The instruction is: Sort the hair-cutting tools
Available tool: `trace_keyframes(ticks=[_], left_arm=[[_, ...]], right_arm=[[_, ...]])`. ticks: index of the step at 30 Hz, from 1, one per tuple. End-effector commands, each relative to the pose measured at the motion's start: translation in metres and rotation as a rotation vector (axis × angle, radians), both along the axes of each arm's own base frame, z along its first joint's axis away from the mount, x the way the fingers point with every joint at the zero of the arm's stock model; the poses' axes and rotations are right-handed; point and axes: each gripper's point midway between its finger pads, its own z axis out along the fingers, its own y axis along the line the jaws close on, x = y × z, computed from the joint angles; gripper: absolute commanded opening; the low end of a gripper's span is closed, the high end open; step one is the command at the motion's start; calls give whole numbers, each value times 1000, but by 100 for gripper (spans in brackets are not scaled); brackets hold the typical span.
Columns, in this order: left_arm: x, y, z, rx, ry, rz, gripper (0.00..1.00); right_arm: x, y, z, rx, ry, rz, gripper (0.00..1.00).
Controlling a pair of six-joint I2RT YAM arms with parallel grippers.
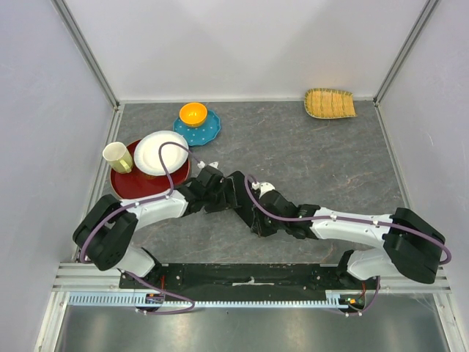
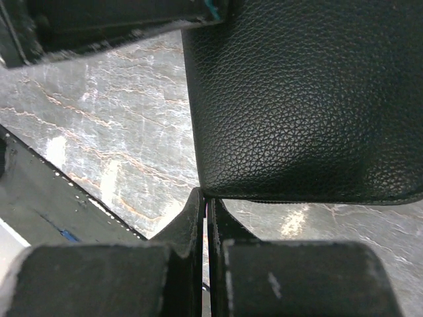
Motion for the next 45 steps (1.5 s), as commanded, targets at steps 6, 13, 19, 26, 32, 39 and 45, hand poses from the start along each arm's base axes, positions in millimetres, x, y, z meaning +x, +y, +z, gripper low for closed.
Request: trace_keyframes(ticks=[6, 13, 19, 26, 32, 39, 45], left_arm=[[5, -48, 16, -209, -33, 19, 89], [10, -38, 23, -216, -72, 104, 64], [18, -29, 23, -168, -95, 142, 40], [23, -14, 17, -60, -100, 183, 35], [24, -6, 15, -12, -105, 191, 36], [22, -10, 18, -4, -97, 144, 31], [19, -25, 32, -49, -102, 17, 2]], right_arm=[[16, 72, 79, 350, -40, 46, 0], [14, 65, 67, 307, -24, 35, 0], [3, 43, 33, 225, 27, 13, 0], [-18, 2, -17, 114, 108, -61, 0], [-23, -33, -47, 0, 117, -147, 0], [-11, -59, -69, -118, 93, -268, 0], [10, -62, -59, -140, -1, -297, 0]])
